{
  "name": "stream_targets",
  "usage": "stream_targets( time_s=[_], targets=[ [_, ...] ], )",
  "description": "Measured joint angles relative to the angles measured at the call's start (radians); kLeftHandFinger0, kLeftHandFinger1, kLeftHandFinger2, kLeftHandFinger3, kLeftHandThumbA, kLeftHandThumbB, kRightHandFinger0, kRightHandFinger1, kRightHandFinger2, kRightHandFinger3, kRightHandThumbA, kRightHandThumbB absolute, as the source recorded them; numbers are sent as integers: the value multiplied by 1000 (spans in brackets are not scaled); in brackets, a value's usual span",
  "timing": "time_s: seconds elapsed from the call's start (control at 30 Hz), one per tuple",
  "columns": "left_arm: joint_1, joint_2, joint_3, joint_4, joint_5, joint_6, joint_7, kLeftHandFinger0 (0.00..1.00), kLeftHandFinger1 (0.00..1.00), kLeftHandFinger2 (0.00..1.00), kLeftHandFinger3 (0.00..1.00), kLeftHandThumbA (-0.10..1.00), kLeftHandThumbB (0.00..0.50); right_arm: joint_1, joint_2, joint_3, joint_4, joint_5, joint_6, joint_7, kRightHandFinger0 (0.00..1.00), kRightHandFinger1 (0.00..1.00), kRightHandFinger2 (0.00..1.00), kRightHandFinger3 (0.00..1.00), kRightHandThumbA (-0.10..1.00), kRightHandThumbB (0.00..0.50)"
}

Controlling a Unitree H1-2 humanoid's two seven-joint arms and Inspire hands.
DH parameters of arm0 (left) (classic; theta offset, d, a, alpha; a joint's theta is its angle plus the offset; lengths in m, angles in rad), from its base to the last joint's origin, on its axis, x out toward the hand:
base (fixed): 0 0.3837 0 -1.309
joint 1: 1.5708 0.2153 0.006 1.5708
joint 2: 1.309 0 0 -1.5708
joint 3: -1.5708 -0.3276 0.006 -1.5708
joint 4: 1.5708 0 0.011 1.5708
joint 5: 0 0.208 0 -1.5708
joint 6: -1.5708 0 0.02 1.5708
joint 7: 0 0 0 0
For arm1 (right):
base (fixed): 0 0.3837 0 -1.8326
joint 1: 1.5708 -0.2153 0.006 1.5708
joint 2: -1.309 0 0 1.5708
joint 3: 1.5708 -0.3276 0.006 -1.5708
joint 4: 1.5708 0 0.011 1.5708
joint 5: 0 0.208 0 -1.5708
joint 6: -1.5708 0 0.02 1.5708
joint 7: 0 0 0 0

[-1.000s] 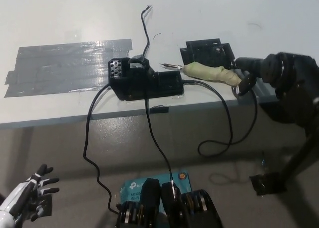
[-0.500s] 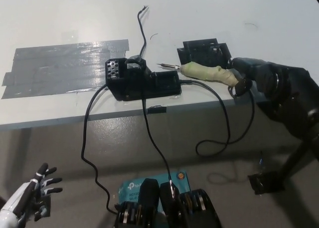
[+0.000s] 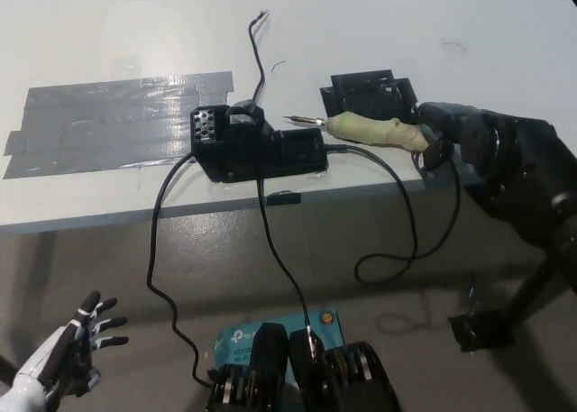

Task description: The robot uses its right hand to grab and lift the soldering gun kept on the middle of the table and puts it in its base

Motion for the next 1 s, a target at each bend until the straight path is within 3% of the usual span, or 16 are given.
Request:
stream_targets(
  time_s=[0.17,0.2,0.33,0.4,0.43,0.5,0.57,0.6,0.67,0.7,0.73,0.77,0.8,0.83,0.97,1.0],
  targets=[
    [-10,0,-11,0,1,1,0,682,800,883,961,983,6,12,11,-30,-5,17,2,3,1000,1000,1000,1000,417,307],
    [-13,0,-15,0,1,1,0,685,799,879,956,982,18,21,17,-31,-11,21,4,7,1000,1000,1000,1000,405,341],
    [-23,0,-30,0,1,1,0,652,792,882,964,1000,28,28,27,-31,-13,22,8,6,1000,1000,1000,1000,254,345],
    [-26,0,-41,0,2,1,0,653,802,898,990,1000,29,28,31,-26,-9,21,8,5,1000,1000,1000,1000,233,368],
    [-26,0,-44,0,2,1,0,651,802,899,991,1000,26,27,33,-25,-5,20,8,4,940,957,1000,1000,217,375],
    [-26,0,-50,0,2,1,-1,669,813,899,988,996,16,21,37,-17,8,18,8,4,741,967,1000,1000,204,393],
    [-27,0,-51,0,1,1,-6,672,814,900,990,994,16,9,43,1,36,11,8,4,672,901,1000,1000,136,418],
    [-28,0,-52,0,1,1,-8,702,828,908,988,1000,11,3,46,6,41,9,8,4,648,897,1000,1000,142,366],
    [-30,0,-56,0,1,1,-14,700,822,892,979,999,21,-3,50,21,49,3,11,4,676,893,1000,1000,120,355],
    [-31,1,-58,0,1,1,-18,711,830,892,983,994,24,-3,50,27,48,-2,15,4,725,928,1000,1000,96,323],
    [-31,1,-61,0,1,1,-22,714,829,886,979,992,12,-2,50,32,46,-6,18,5,636,771,1000,1000,62,280],
    [-32,1,-62,0,1,1,-24,715,829,884,978,992,12,-2,50,34,43,-8,21,5,606,746,1000,1000,59,280],
    [-34,2,-68,0,1,1,-27,737,843,883,972,992,4,0,50,35,36,-11,28,5,396,487,795,1000,43,241],
    [-35,3,-72,0,1,1,-30,746,845,884,964,988,6,2,50,35,33,-12,31,5,231,330,655,1000,28,244],
    [-43,5,-85,0,1,1,-45,723,841,896,959,964,7,14,48,36,23,-18,48,-1,32,131,507,1000,7,238],
    [-44,5,-87,0,1,0,-47,728,854,903,966,961,10,16,48,36,22,-20,49,-4,1,22,339,1000,-15,217]
  ],
)
